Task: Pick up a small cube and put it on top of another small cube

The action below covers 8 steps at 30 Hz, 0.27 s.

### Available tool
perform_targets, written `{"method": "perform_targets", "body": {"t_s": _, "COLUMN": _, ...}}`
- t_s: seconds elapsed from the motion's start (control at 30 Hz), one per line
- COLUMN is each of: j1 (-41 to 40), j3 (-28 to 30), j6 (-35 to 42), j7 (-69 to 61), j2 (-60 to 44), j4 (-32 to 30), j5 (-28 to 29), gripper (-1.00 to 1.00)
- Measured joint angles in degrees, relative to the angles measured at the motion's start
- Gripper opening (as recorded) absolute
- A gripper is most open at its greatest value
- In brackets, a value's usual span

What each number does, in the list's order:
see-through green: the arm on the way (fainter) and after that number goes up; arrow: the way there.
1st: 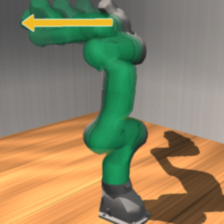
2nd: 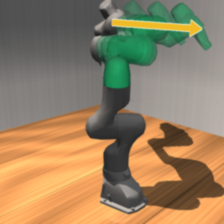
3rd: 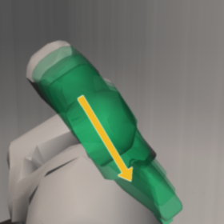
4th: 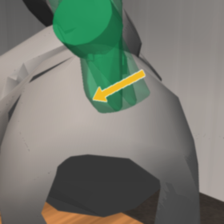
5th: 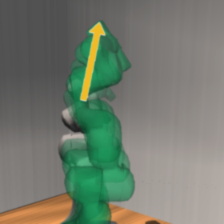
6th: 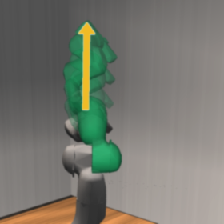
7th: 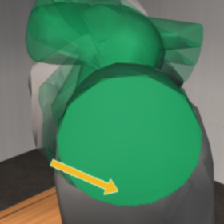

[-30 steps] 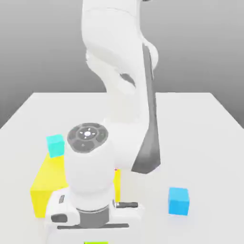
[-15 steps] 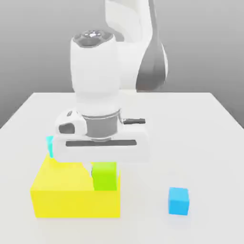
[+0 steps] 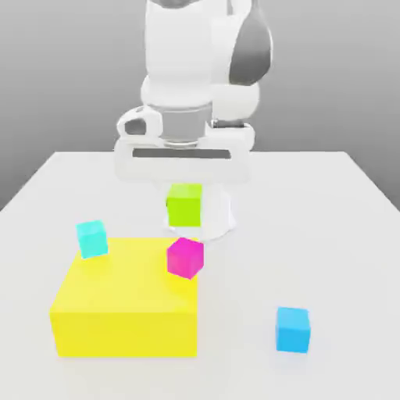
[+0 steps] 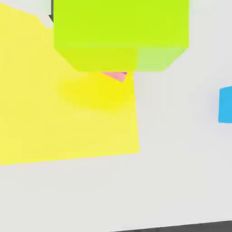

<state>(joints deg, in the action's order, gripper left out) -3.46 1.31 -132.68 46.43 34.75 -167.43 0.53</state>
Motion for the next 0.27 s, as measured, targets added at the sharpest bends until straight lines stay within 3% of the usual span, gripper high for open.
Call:
{"method": "perform_targets", "body": {"t_s": 0.13, "j1": -0.19, "j3": -0.15, "j6": -9.18, "j7": 0.06, "j2": -6.30, "j4": -2.88, "j5": 0.08, "gripper": -1.00}}
{"method": "perform_targets", "body": {"t_s": 0.17, "j1": -0.25, "j3": -0.21, "j6": -10.96, "j7": 0.05, "j2": -7.58, "j4": -3.38, "j5": 0.07, "gripper": 1.00}}
{"method": "perform_targets", "body": {"t_s": 0.27, "j1": -0.25, "j3": -0.21, "j6": -10.96, "j7": 0.05, "j2": -7.58, "j4": -3.38, "j5": 0.07, "gripper": 1.00}}
